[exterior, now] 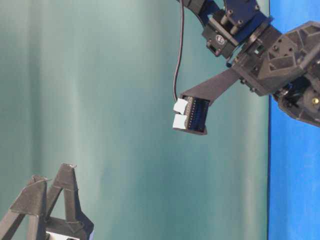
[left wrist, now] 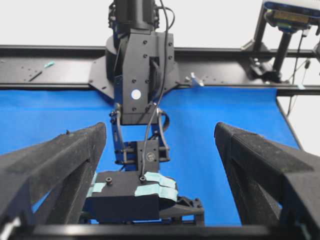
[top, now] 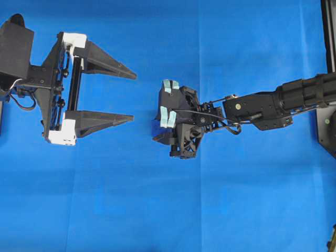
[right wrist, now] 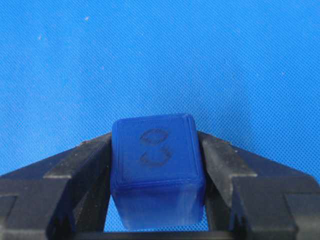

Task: Handover the blue block to the right arm after grasping it with the left arm, then place it in the designated position.
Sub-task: 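Lower the held cube with the right gripper toward the table center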

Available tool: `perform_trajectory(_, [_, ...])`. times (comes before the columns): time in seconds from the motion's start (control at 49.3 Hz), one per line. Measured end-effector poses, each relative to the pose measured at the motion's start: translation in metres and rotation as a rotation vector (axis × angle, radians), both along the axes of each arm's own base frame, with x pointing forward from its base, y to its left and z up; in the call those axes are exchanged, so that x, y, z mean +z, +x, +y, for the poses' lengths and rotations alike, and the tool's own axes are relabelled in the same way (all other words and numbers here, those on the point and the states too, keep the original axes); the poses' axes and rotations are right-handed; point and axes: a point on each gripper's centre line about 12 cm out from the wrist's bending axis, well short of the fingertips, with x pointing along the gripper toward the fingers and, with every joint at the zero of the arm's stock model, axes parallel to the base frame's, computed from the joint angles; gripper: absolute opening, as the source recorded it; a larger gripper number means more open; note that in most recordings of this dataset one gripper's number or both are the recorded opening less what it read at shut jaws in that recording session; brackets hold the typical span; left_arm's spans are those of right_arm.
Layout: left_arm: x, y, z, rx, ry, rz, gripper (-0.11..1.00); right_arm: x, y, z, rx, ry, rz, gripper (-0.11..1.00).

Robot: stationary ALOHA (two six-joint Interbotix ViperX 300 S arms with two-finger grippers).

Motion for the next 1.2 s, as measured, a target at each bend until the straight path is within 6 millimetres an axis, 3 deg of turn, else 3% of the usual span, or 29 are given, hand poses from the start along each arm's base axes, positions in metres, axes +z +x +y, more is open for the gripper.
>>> perform_trajectory(0.791, [0.0,0.0,0.0,0.0,0.0,0.002,0.93,-0.005,0.0,0.0,-0.002,-0.003,0.019,0.41])
perform_trajectory(0.832, [0.0,0.0,0.0,0.0,0.0,0.002,0.93,-0.005,-0.001,0.0,-0.005,-0.003,0.027,0.48])
perform_trajectory(0.954, [0.0,0.0,0.0,0.0,0.0,0.002,0.93,-0.006,-0.003,-0.002,-0.019,-0.001,0.046,0.84])
perform_trajectory(1.015, [0.0,0.0,0.0,-0.002,0.0,0.002,0.93,-0.004,-0.003,-0.001,-0.02,-0.002,0.048,0.95])
perform_trajectory(1.197, [0.0,0.0,0.0,-0.002,0.0,0.002,0.93,0.006,-0.006,-0.004,-0.032,-0.009,0.051,0.92])
